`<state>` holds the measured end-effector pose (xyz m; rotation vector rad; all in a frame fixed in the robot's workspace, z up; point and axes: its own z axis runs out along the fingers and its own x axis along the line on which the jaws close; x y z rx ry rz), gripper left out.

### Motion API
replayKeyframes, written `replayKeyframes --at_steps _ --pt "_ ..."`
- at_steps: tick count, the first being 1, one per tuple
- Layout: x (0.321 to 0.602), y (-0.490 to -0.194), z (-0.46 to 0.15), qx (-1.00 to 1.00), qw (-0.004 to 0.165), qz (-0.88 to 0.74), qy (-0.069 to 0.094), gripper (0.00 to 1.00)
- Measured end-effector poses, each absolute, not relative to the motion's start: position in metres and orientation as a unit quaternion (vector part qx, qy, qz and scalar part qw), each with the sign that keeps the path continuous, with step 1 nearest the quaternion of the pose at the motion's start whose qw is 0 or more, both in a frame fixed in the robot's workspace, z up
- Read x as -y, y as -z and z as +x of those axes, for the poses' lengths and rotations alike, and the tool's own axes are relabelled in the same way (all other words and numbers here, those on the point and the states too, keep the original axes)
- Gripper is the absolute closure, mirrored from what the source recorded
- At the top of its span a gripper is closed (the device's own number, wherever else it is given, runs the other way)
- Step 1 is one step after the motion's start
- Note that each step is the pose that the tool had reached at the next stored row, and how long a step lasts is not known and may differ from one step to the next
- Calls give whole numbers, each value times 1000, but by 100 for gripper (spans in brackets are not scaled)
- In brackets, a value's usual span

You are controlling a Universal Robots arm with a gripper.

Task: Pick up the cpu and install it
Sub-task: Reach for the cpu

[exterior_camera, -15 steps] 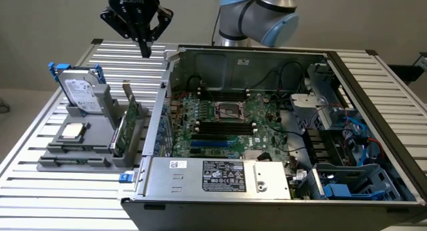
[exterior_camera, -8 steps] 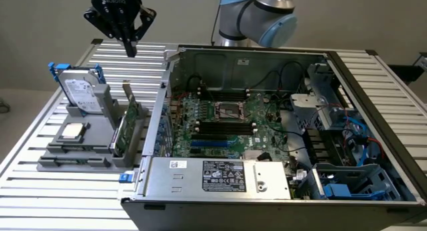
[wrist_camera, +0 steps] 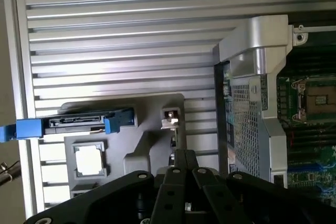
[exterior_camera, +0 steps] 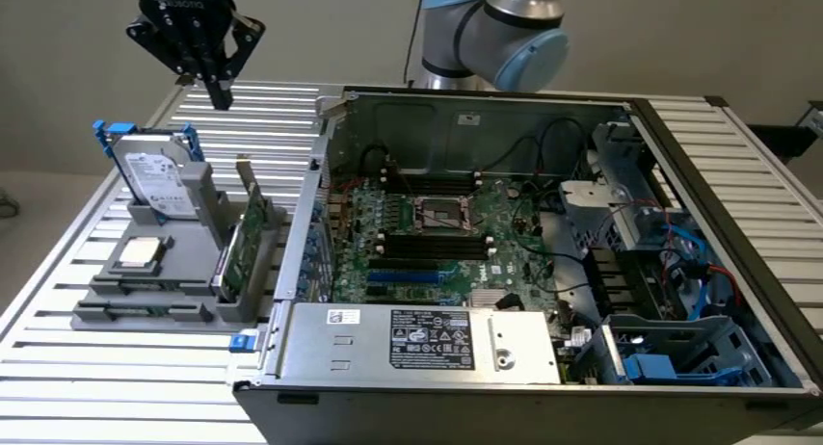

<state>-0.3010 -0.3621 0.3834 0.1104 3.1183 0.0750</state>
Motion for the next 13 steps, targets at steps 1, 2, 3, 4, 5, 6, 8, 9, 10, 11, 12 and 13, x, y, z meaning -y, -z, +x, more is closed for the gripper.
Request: replayKeyframes --at_steps 1,2,3,4,5,6,8,9,10,11,12,13 --pt "362 -383 -306 -999 10 35 -24 89" --pt "361 -383 -310 -999 10 35 -24 89" --pt "361 -382 -315 -999 9 35 -24 89" --pt "360 -382 -319 -999 7 35 -24 89" --pt "360 -382 -324 -999 7 35 -24 89" --pt "359 -381 -328 -999 6 35 -24 89" --pt "359 -380 -338 -999 6 36 -24 89" --pt "359 -379 -342 -999 6 36 -24 89" --pt "359 -379 -347 -999 5 36 -24 89" --pt "359 -378 -351 -999 5 35 -24 89" --pt "359 -377 -356 -999 5 35 -24 89" --pt "359 -376 -360 -999 5 36 -24 89"
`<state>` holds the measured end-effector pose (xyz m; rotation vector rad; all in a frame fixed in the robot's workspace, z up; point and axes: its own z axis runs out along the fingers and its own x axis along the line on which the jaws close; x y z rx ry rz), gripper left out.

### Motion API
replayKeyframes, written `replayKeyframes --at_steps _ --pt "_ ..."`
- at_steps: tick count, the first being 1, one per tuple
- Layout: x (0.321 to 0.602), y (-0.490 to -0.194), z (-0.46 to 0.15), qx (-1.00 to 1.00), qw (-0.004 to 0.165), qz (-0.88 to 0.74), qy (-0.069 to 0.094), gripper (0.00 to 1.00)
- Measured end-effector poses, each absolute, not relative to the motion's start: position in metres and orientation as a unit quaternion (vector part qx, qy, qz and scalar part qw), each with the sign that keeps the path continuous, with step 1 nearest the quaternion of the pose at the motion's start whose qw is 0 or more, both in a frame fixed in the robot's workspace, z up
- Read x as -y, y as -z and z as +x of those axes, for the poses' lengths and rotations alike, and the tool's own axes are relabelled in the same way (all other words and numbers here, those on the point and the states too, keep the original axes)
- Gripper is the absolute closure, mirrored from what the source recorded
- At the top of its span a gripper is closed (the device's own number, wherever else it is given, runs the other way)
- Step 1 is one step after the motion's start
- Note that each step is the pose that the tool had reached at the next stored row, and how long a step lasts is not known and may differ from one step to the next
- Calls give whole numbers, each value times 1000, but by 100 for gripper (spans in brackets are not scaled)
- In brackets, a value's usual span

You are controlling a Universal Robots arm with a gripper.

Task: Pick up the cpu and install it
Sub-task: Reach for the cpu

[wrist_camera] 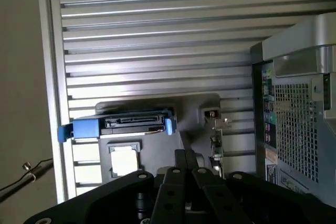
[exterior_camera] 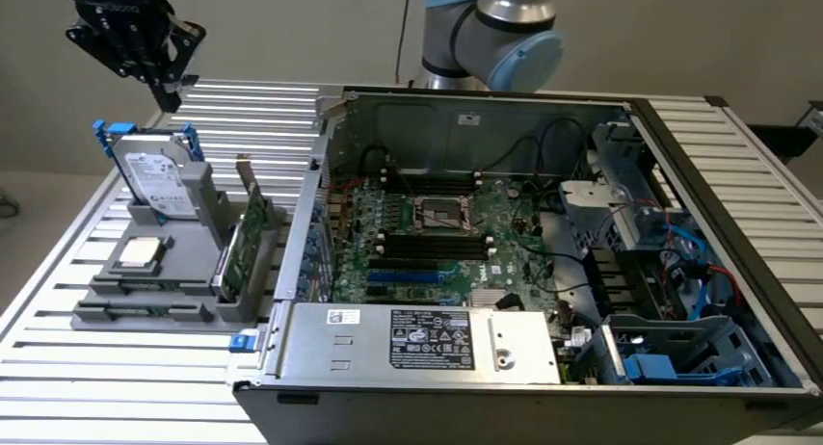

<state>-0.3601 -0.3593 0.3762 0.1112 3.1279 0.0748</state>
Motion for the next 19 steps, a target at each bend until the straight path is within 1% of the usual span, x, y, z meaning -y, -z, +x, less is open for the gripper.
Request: replayKeyframes --at_steps 13,17,19 --pt "361 -363 -419 -999 5 36 -24 89" --pt "371 -358 -431 -999 5 36 -25 89" --pt "377 -357 -433 -999 5 36 -29 89"
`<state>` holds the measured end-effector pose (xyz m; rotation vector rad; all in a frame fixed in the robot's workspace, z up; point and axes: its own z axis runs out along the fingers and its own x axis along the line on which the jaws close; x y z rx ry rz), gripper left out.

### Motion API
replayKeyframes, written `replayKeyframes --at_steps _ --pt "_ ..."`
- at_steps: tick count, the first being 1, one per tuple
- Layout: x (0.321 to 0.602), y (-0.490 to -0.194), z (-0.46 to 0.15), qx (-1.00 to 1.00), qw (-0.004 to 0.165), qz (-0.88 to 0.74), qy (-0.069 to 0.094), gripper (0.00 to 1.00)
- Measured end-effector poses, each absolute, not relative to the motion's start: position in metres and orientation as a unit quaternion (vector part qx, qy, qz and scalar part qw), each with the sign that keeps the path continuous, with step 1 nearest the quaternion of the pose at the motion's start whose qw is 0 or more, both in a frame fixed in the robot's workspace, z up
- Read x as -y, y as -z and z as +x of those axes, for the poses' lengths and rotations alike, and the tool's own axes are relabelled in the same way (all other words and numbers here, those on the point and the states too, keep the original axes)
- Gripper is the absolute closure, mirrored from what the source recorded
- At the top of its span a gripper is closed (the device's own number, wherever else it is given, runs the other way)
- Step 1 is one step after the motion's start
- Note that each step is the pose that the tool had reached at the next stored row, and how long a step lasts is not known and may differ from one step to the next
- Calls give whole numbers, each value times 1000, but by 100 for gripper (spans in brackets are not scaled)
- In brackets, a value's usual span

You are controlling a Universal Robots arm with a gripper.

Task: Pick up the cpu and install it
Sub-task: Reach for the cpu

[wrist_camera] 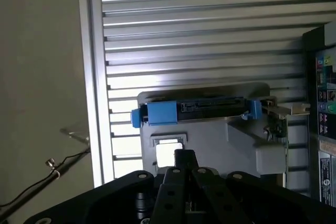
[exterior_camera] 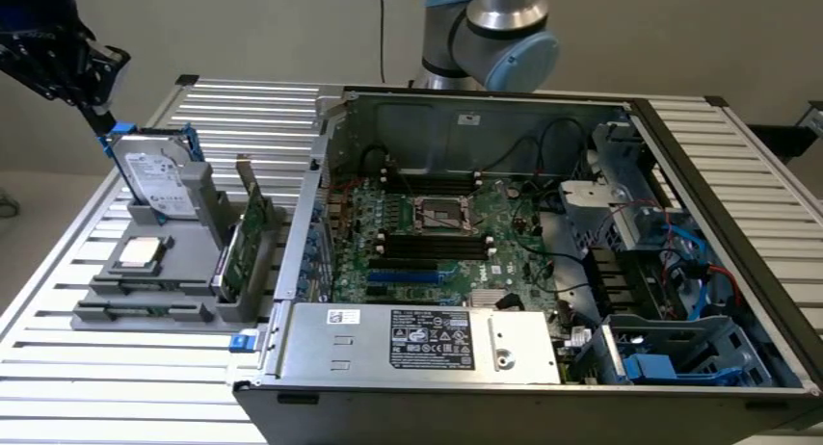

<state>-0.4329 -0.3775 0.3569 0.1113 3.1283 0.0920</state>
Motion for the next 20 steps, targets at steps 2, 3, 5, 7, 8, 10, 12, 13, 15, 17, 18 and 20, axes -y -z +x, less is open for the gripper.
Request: replayKeyframes --at_steps 2,3,5,7,8,10,12,13,15,17,18,20 --pt "384 -356 -435 -999 5 36 -35 89" --pt "387 -356 -435 -999 5 36 -37 89" --pt "394 -355 -436 -999 5 36 -41 89" --pt "401 -354 -436 -998 4 36 -43 89" --pt "404 -353 -436 -998 2 36 -43 89" --pt "407 -351 -436 -998 -2 35 -43 89" --pt "407 -350 -436 -999 -5 29 -43 89" --pt "407 -349 -436 -999 -7 24 -43 89" --pt "407 -347 -436 -999 -9 9 -43 89" --pt "407 -345 -436 -999 -10 -9 -43 89" --pt "407 -344 -436 -999 -11 -18 -42 89" --pt "407 -343 -436 -999 -14 -28 -42 89"
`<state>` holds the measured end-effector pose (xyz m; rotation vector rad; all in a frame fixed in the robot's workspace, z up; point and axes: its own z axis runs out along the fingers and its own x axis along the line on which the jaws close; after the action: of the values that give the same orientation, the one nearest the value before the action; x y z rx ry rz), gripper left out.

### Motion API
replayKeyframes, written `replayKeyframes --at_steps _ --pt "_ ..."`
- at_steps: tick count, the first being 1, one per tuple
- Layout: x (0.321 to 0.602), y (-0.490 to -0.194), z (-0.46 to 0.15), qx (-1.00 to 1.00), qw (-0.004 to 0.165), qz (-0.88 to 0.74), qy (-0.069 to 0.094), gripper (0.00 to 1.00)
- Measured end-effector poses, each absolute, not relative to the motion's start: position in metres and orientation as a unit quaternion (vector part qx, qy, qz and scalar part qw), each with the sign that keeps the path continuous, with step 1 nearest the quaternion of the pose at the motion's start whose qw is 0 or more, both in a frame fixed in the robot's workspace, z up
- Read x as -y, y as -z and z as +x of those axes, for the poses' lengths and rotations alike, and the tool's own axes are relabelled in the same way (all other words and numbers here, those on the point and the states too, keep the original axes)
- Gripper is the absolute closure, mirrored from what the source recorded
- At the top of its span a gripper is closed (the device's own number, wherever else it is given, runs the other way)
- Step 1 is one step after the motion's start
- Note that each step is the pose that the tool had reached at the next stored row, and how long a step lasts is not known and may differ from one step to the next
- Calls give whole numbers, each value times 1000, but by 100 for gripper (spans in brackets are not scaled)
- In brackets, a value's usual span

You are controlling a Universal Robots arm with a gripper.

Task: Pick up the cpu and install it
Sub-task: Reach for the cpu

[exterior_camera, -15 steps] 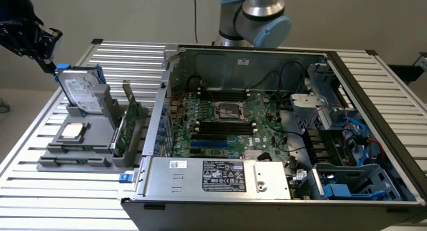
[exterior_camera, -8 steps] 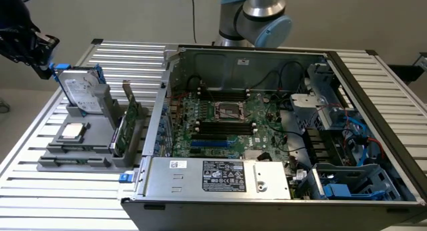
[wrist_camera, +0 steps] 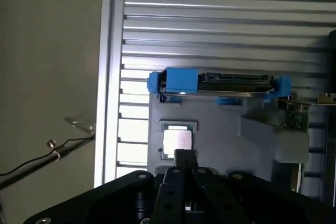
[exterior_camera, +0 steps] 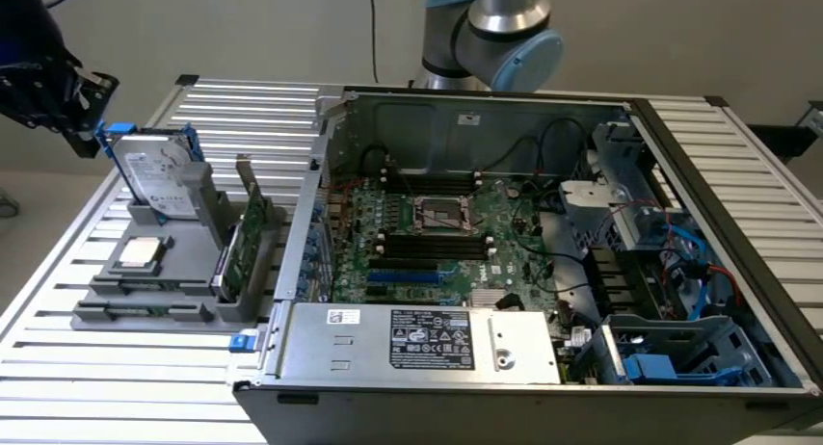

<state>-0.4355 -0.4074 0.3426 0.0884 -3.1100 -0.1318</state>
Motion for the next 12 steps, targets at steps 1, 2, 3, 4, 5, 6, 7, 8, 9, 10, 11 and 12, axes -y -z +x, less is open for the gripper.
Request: replayKeyframes --at_steps 1,2,3,4,5,6,7,8,9,10,11,12 --pt "407 -342 -435 999 16 30 42 89" --pt "407 -341 -433 998 19 29 43 89" --pt "407 -341 -433 998 19 29 43 89" --pt "407 -341 -433 998 19 29 43 88" --pt "407 -341 -433 998 19 29 43 83" --pt "407 -341 -433 998 19 29 43 83" --pt "407 -342 -433 998 20 29 43 76" --pt "407 -341 -433 998 20 29 42 70" --pt "407 -340 -433 998 20 29 43 64" --pt "407 -339 -433 998 20 29 42 64" --pt "408 -337 -433 998 20 29 42 58" --pt "408 -335 -433 998 19 29 43 58"
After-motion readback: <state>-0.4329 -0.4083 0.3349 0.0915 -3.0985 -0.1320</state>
